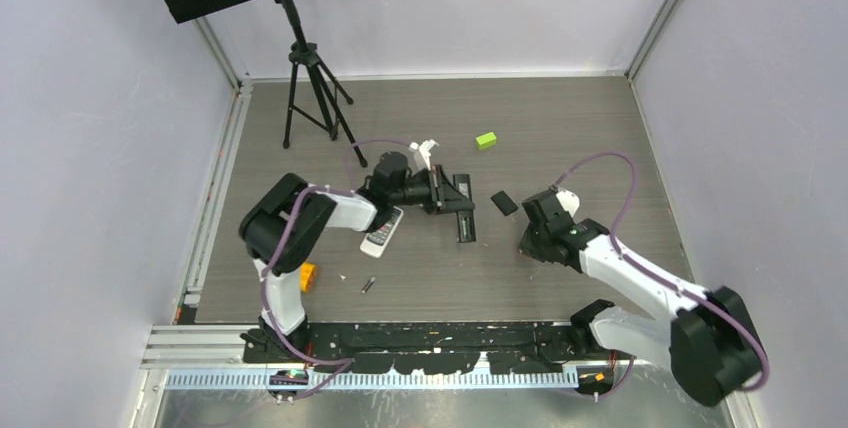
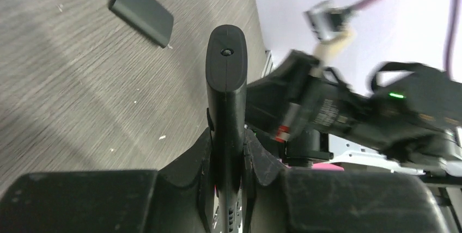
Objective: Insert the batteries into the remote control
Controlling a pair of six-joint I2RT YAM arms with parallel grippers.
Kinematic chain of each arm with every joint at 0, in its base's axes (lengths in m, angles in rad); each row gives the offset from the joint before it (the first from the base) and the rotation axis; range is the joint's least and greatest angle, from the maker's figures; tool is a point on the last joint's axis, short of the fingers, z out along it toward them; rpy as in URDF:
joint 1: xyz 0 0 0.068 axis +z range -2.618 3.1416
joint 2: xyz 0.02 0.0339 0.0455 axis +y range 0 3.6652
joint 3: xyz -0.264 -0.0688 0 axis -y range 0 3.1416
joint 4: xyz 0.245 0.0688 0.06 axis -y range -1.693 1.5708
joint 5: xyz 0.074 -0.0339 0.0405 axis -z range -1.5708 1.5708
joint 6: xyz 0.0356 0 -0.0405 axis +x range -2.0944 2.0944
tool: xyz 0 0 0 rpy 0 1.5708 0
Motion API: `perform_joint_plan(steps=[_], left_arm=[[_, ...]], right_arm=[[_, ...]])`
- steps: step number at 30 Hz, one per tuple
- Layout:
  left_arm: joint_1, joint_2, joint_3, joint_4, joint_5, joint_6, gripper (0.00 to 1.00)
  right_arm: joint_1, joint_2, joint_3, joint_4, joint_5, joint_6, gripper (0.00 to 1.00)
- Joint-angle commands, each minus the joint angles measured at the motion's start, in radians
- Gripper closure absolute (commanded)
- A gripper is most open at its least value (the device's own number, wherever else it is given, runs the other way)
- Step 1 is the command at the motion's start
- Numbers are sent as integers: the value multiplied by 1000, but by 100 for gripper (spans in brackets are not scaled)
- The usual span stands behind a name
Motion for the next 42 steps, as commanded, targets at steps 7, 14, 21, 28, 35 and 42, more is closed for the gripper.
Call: perform_joint_plan(steps=[7, 14, 21, 28, 35, 42], left_arm=[[-120, 226, 187, 49, 15, -112, 100], [-136, 275, 231, 44, 14, -151, 100], [-139, 286, 234, 35, 12, -162, 100], [-139, 294, 245, 35, 20, -163, 100], [-139, 295, 241, 82, 29, -209, 100], [-139, 299, 239, 101, 33, -225, 100]], right_arm=[[1, -258, 3, 160, -270, -73, 98], [3, -234, -2, 200, -360, -87, 96], [6, -197, 6, 195, -385, -111, 94], [6, -192, 6, 166, -418, -134, 90], [14, -158, 20, 131, -382, -165, 88], [15, -148, 30, 118, -355, -175, 78]])
